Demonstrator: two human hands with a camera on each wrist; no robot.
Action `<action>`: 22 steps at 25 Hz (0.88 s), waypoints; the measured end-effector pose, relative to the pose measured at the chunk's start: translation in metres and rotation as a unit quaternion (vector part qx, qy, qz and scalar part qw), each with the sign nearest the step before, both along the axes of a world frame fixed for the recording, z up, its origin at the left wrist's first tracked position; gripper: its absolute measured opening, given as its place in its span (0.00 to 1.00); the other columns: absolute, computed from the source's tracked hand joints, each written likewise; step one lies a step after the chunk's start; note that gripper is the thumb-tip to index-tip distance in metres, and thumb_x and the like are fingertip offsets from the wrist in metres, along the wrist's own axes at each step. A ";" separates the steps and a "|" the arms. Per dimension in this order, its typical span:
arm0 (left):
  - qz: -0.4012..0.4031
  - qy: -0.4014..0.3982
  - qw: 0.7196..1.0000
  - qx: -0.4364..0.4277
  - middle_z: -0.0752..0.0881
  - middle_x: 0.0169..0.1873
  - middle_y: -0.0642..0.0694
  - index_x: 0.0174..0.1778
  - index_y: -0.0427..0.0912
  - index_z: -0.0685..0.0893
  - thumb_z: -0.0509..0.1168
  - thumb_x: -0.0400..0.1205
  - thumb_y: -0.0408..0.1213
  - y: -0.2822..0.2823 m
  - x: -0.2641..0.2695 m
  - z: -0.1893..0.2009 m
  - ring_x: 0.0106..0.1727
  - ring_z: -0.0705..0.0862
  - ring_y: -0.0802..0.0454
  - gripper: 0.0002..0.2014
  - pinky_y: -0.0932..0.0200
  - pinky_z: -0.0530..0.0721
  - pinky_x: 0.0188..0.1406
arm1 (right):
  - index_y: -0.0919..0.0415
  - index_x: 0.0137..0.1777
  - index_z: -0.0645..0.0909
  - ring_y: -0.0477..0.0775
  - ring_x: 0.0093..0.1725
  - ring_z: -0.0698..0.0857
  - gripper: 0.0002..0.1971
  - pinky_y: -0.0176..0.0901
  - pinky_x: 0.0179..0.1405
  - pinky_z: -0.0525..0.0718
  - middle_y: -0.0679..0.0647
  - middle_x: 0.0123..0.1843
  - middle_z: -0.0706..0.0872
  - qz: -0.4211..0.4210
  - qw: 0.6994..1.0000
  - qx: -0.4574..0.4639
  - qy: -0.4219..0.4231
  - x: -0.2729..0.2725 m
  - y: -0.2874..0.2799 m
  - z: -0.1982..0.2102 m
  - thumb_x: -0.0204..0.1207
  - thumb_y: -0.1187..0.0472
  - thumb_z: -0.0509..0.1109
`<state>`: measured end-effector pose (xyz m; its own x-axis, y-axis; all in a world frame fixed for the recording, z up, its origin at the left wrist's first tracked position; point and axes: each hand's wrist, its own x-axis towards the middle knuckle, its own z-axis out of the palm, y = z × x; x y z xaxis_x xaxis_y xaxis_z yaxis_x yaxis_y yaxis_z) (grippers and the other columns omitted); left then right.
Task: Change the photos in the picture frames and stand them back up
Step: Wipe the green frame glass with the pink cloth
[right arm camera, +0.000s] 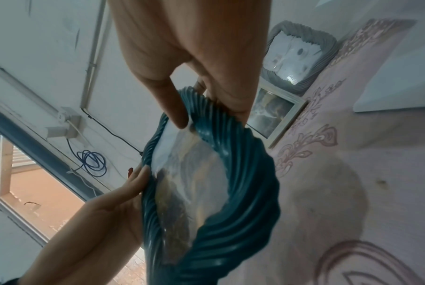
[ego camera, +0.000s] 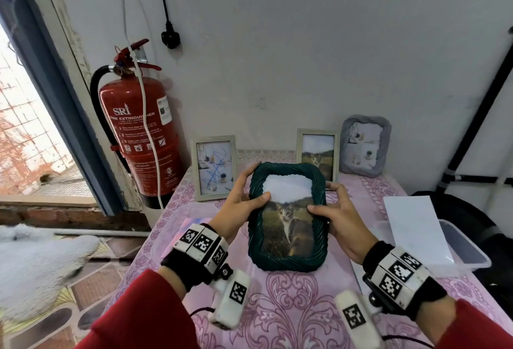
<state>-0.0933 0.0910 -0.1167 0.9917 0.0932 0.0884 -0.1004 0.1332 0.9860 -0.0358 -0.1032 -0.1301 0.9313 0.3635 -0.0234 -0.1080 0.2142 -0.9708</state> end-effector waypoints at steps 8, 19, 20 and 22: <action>-0.020 -0.033 0.999 0.000 0.84 0.60 0.38 0.73 0.63 0.67 0.61 0.81 0.24 0.032 0.028 0.022 0.49 0.89 0.48 0.32 0.57 0.88 0.43 | 0.55 0.58 0.74 0.48 0.40 0.89 0.09 0.42 0.35 0.86 0.50 0.42 0.89 0.009 0.999 0.048 -0.018 0.036 0.027 0.025 0.79 0.59 0.65; 0.089 -0.120 0.955 0.257 0.78 0.55 0.43 0.78 0.57 0.64 0.67 0.79 0.28 0.098 0.140 0.106 0.49 0.82 0.52 0.34 0.70 0.83 0.41 | 0.55 0.61 0.66 0.49 0.36 0.85 0.14 0.36 0.28 0.85 0.58 0.47 0.84 -0.009 0.990 0.050 -0.128 0.144 0.091 0.107 0.80 0.68 0.64; 0.117 -0.128 0.938 0.301 0.75 0.57 0.43 0.78 0.55 0.64 0.67 0.79 0.29 0.104 0.152 0.113 0.49 0.80 0.53 0.34 0.75 0.80 0.41 | 0.55 0.61 0.66 0.50 0.36 0.85 0.14 0.36 0.28 0.85 0.58 0.48 0.84 -0.013 0.989 0.044 -0.138 0.155 0.097 0.111 0.81 0.67 0.63; 0.144 -0.135 0.914 0.355 0.73 0.60 0.41 0.79 0.54 0.62 0.67 0.79 0.29 0.117 0.176 0.121 0.51 0.78 0.53 0.35 0.78 0.79 0.41 | 0.53 0.60 0.66 0.51 0.38 0.84 0.12 0.36 0.27 0.84 0.58 0.49 0.83 -0.021 0.989 0.039 -0.143 0.178 0.110 0.116 0.81 0.65 0.63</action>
